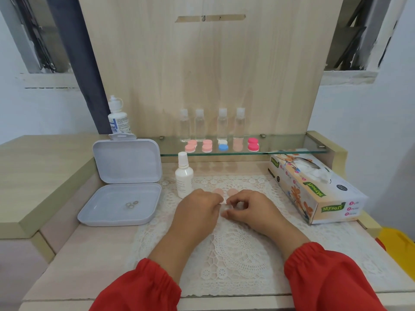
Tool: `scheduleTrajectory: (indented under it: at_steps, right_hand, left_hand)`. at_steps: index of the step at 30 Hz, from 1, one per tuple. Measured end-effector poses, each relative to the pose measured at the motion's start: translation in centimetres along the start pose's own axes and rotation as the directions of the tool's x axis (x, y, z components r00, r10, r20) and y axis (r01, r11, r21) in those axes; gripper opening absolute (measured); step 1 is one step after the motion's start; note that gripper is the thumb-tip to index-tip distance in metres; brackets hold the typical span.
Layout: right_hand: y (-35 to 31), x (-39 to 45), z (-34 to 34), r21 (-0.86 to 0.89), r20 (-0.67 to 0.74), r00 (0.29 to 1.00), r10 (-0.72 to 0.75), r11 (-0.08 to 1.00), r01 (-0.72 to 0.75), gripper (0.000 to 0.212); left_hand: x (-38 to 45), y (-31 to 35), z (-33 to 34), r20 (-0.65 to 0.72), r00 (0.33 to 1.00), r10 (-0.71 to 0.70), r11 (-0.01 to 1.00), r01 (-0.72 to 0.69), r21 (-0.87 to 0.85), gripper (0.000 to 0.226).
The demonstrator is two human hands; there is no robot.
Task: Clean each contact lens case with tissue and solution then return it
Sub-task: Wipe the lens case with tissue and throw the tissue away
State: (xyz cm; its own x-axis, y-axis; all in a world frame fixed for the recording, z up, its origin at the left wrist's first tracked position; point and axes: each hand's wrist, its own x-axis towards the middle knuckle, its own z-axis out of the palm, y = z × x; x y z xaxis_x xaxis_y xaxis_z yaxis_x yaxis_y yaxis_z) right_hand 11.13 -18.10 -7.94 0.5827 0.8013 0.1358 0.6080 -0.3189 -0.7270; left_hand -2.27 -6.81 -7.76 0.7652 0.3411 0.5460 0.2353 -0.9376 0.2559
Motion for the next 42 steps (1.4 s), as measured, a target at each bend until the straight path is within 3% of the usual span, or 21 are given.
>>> scheduleTrajectory:
  at_steps: [4,7,9,11,13,14,16,19,23,29,42]
  right_hand:
    - [-0.1,0.0,-0.1,-0.014,-0.01,1.0,0.006,1.0,-0.006,0.023]
    - [-0.2,-0.1,0.0,-0.028,-0.01,1.0,0.014,1.0,-0.015,0.024]
    - [-0.2,-0.1,0.0,-0.032,-0.01,1.0,0.014,0.999,-0.014,0.024]
    - [-0.3,-0.1,-0.1,-0.037,-0.007,1.0,0.009,0.999,-0.009,0.024]
    - [-0.3,0.0,-0.2,-0.048,0.005,1.0,0.009,0.999,-0.009,0.024]
    - [-0.3,0.0,-0.2,-0.048,0.012,1.0,0.01,0.999,-0.009,0.024]
    - [-0.3,0.0,-0.2,-0.029,0.021,1.0,0.003,1.0,-0.003,0.024]
    - [-0.1,0.0,-0.2,-0.008,0.024,0.999,-0.027,1.0,0.027,0.019]
    - [-0.1,-0.1,-0.2,-0.008,0.02,0.999,-0.03,1.0,0.03,0.023]
    - [-0.5,-0.3,-0.2,-0.006,0.002,1.0,0.012,1.0,-0.012,0.03]
    - [-0.6,-0.1,-0.2,-0.017,0.008,0.999,0.05,0.999,-0.05,0.024]
  left_hand:
    - [-0.5,1.2,-1.0,0.037,0.999,0.01,0.99,-0.015,0.137,0.029]
    - [-0.1,1.4,-0.8,0.113,0.989,-0.091,0.988,0.075,0.134,0.031]
    - [0.4,0.8,-0.3,0.15,0.963,-0.226,0.97,0.237,-0.06,0.025]
    - [0.8,0.3,-0.1,0.204,0.91,-0.36,0.826,0.413,-0.384,0.016]
    - [0.9,0.0,-0.6,0.127,0.899,-0.42,0.691,0.407,-0.597,0.015]
    - [0.8,-0.2,-0.9,0.066,0.913,-0.403,0.702,0.355,-0.617,0.017]
    - [0.6,-0.5,-1.2,0.056,0.952,-0.302,0.762,0.276,-0.586,0.022]
    - [0.4,-0.7,-0.8,0.234,0.961,-0.149,0.871,0.239,-0.429,0.022]
    - [1.1,-0.5,-0.8,0.286,0.953,-0.095,0.944,0.178,-0.279,0.02]
    - [1.4,0.0,0.0,0.275,0.947,-0.168,0.946,0.234,-0.226,0.019]
    - [0.5,0.5,-0.5,0.096,0.91,-0.402,0.881,0.414,-0.228,0.014]
